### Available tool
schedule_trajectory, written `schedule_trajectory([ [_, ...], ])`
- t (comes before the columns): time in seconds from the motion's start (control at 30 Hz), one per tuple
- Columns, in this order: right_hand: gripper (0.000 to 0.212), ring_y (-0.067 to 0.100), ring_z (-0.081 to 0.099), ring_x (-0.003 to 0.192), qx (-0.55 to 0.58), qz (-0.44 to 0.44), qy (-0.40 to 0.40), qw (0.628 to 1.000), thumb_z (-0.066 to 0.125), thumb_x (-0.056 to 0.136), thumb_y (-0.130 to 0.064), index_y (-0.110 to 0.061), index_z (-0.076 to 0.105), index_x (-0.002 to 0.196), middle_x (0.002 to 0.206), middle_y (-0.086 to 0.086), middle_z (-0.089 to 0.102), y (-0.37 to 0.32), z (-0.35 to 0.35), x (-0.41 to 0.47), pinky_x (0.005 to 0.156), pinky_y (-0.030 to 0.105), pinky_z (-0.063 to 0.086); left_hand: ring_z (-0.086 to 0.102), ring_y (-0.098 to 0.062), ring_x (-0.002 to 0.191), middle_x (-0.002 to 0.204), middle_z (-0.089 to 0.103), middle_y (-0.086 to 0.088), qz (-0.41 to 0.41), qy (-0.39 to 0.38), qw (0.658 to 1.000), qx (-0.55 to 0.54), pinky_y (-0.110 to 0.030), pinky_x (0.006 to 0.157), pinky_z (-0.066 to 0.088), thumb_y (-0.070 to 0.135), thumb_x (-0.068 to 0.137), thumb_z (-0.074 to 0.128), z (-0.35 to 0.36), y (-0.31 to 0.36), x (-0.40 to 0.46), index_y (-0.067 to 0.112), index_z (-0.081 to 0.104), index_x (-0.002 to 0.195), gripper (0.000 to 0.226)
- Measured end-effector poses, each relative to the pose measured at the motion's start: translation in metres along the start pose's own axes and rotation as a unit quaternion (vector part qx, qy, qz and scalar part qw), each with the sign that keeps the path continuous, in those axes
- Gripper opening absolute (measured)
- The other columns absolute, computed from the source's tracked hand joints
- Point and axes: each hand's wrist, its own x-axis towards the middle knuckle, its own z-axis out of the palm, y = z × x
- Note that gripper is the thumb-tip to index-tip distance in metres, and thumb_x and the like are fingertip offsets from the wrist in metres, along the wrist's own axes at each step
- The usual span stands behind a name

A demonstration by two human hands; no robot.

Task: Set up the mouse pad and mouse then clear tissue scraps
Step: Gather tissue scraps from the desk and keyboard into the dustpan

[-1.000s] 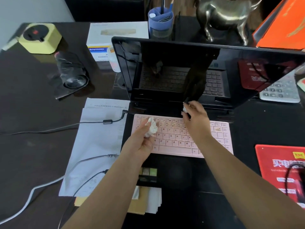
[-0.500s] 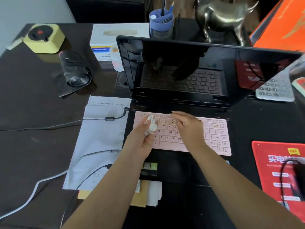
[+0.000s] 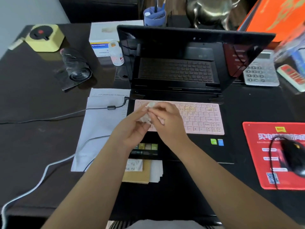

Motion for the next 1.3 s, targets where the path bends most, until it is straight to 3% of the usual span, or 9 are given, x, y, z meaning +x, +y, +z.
schedule_trajectory([
  [0.1,0.033,0.01,0.04,0.107,0.008,-0.019,-0.061,0.998,0.046,0.088,-0.023,-0.006,0.065,0.108,0.114,0.01,0.059,-0.012,0.01,-0.01,0.087,0.011,0.025,0.069,-0.011,0.081,0.095,0.069,-0.01,0.007,-0.009,0.999,-0.039,-0.017,0.075,0.056,0.009,0.088,0.049,-0.018,0.005,-0.011,0.002,0.059,0.111,0.026],
  [0.17,0.029,0.0,0.034,0.116,0.059,0.009,-0.101,0.993,0.047,0.092,-0.017,-0.009,0.061,0.116,0.128,-0.001,0.048,-0.018,0.012,-0.013,0.094,0.005,0.024,0.071,-0.01,0.077,0.089,0.073,-0.008,0.008,-0.018,0.999,-0.048,-0.016,0.072,0.057,0.01,0.089,0.046,-0.024,0.005,-0.019,0.003,0.063,0.105,0.023],
  [0.27,0.029,-0.007,0.031,0.12,0.134,0.075,-0.128,0.98,0.049,0.092,-0.011,-0.012,0.058,0.12,0.128,-0.015,0.042,-0.021,0.01,-0.018,0.096,-0.006,0.019,0.069,-0.007,0.071,0.084,0.073,-0.005,0.012,-0.047,0.999,-0.024,-0.012,0.063,0.056,0.009,0.091,0.043,-0.029,0.004,-0.027,0.006,0.07,0.091,0.027],
  [0.43,0.029,-0.01,0.039,0.111,0.09,0.06,-0.09,0.99,0.054,0.089,-0.006,-0.009,0.06,0.117,0.127,0.005,0.059,-0.02,-0.003,-0.033,0.093,-0.007,0.025,0.068,-0.008,0.068,0.083,0.07,-0.006,0.002,-0.033,0.999,0.027,-0.016,0.064,0.057,0.005,0.092,0.044,-0.021,-0.009,-0.028,0.004,0.063,0.1,0.02],
  [0.67,0.024,-0.001,0.053,0.104,0.029,0.097,0.039,0.994,0.059,0.084,0.002,-0.004,0.067,0.105,0.115,0.011,0.067,0.008,-0.077,-0.065,0.083,-0.008,0.032,0.065,-0.006,0.059,0.073,0.069,-0.004,-0.06,-0.078,0.989,0.113,-0.015,0.058,0.056,0.002,0.093,0.042,0.052,-0.066,-0.024,0.002,0.064,0.09,0.022],
  [0.83,0.029,0.007,0.057,0.099,-0.011,0.17,0.15,0.974,0.058,0.084,0.001,-0.009,0.065,0.111,0.106,0.001,0.068,0.048,-0.163,-0.122,0.078,-0.006,0.034,0.061,-0.002,0.048,0.064,0.064,-0.002,-0.112,-0.152,0.96,0.206,-0.012,0.047,0.048,0.0,0.093,0.037,0.13,-0.155,-0.028,0.002,0.061,0.088,0.025],
  [1.03,0.024,0.011,0.054,0.102,-0.109,0.283,0.305,0.903,0.061,0.084,-0.007,-0.007,0.066,0.108,0.118,0.008,0.061,0.106,-0.292,-0.238,0.089,0.017,0.038,0.059,-0.008,0.062,0.069,0.063,-0.005,-0.233,-0.215,0.912,0.259,-0.014,0.061,0.045,0.004,0.093,0.039,0.238,-0.316,-0.062,0.004,0.061,0.079,0.026],
  [1.2,0.022,0.026,0.068,0.09,-0.173,0.341,0.397,0.834,0.058,0.08,-0.013,-0.003,0.07,0.095,0.1,0.015,0.072,0.138,-0.382,-0.342,0.082,0.016,0.039,0.05,0.0,0.031,0.035,0.053,0.001,-0.291,-0.296,0.842,0.346,-0.009,0.035,0.037,0.002,0.093,0.034,0.312,-0.451,-0.112,0.009,0.055,0.061,0.038],
  [1.3,0.022,0.027,0.067,0.093,-0.183,0.381,0.443,0.791,0.059,0.083,-0.012,-0.003,0.069,0.101,0.104,0.015,0.071,0.151,-0.412,-0.391,0.081,0.02,0.044,0.049,-0.002,0.032,0.037,0.052,0.002,-0.31,-0.319,0.808,0.387,-0.011,0.035,0.036,0.001,0.092,0.037,0.332,-0.511,-0.133,0.009,0.055,0.055,0.042],
])
